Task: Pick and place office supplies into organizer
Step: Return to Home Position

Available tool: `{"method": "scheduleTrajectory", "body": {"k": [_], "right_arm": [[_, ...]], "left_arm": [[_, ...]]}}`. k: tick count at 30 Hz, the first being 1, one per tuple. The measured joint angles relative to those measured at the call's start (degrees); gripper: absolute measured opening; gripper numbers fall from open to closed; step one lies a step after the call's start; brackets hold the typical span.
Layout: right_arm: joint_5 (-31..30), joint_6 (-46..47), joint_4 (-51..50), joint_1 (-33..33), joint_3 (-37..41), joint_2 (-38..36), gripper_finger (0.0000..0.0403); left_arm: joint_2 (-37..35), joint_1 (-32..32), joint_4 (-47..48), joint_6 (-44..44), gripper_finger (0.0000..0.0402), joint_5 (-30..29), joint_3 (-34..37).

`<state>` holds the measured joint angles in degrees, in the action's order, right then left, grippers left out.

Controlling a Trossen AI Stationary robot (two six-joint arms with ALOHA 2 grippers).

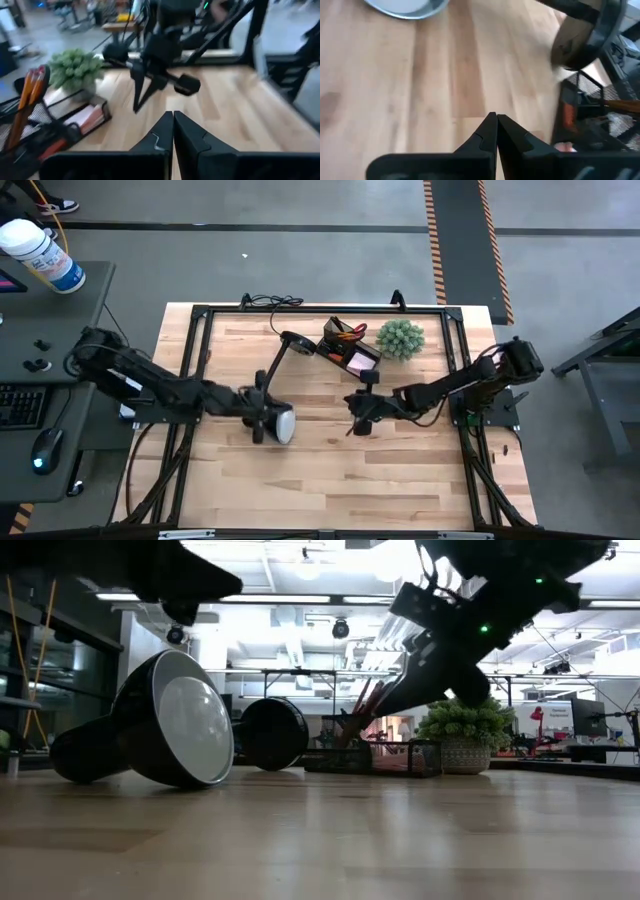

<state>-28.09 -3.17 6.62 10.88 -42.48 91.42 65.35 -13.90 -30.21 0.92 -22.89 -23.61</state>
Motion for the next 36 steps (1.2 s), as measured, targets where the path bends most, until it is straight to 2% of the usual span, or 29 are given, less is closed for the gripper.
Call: {"method": "scheduleTrajectory", "body": {"k": [4,7,9,12,16,27,36], "right_arm": [[-1.62,0.76,1.12,1.95,0.25,0.02,0.0000],[-2.11,0.75,1.79,2.72,0.15,0.02,0.0000],[-2.39,0.77,1.76,2.81,0.15,0.02,0.0000],[-2.56,0.75,1.76,2.75,0.15,0.02,0.0000],[-2.59,0.73,1.80,2.75,0.15,0.02,0.0000],[-1.63,1.66,2.69,2.72,0.13,0.02,0.0000],[-1.56,1.89,2.68,2.75,0.13,0.04,0.0000]], "left_arm": [[-4.60,6.49,-6.65,0.36,0.0002,10.66,5.89],[-6.66,10.17,-8.75,0.93,0.0001,15.58,8.95],[-7.71,11.88,-11.73,1.02,0.0002,17.19,11.42],[-8.91,13.69,-21.22,2.65,0.0001,18.24,16.64],[-10.36,13.89,-31.68,5.10,0.0001,18.47,23.07],[-14.58,14.00,-26.35,2.24,0.0000,18.61,23.15],[-30.41,14.02,-9.64,1.80,0.0000,17.88,23.16]]}}
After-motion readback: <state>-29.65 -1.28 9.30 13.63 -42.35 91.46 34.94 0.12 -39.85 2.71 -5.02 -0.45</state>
